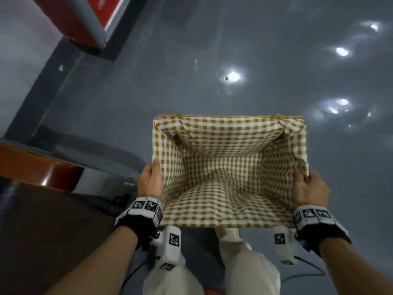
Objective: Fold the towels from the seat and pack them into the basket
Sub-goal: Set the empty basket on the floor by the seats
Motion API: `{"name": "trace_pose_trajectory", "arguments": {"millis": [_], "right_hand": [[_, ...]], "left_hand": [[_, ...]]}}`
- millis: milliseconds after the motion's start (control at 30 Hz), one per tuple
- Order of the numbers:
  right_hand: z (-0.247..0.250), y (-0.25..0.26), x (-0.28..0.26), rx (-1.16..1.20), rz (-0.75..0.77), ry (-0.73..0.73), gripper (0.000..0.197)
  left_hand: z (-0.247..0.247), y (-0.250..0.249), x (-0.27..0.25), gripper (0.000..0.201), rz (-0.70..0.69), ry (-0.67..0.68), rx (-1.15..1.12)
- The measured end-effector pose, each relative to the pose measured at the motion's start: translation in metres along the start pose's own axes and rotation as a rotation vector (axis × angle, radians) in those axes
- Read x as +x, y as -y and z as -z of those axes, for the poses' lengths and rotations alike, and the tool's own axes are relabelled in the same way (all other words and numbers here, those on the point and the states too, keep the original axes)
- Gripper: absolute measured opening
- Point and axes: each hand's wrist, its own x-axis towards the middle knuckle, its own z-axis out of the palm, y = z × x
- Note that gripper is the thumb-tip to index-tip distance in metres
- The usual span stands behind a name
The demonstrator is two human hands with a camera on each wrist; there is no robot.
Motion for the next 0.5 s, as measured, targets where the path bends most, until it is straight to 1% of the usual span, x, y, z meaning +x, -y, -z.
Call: {"name": "trace_pose_trajectory", "arguments": {"millis": [133,267,400,500], "right_hand": [[-0.043,-0.063,0.001,0.024,-0.093,-0.003,0.04],[-0.091,-0.116,0.017,0.072,-0.148,0.028,0.038],[-0.124,-0.15,0.022,0.126,-0.156,0.013,0.035],[-0.146,-0.167,0.021,0.169,-0.16,-0.02,0.033]], "left_hand": [[-0.036,0.042,0.011,0.033,0.003,0.06,0.05],[-0.081,0.075,0.033,0.036,0.039,0.111,0.13],[-0.109,0.104,0.052,0.053,0.022,0.134,0.257],[-0.12,0.124,0.065,0.056,0.008,0.172,0.285]]}}
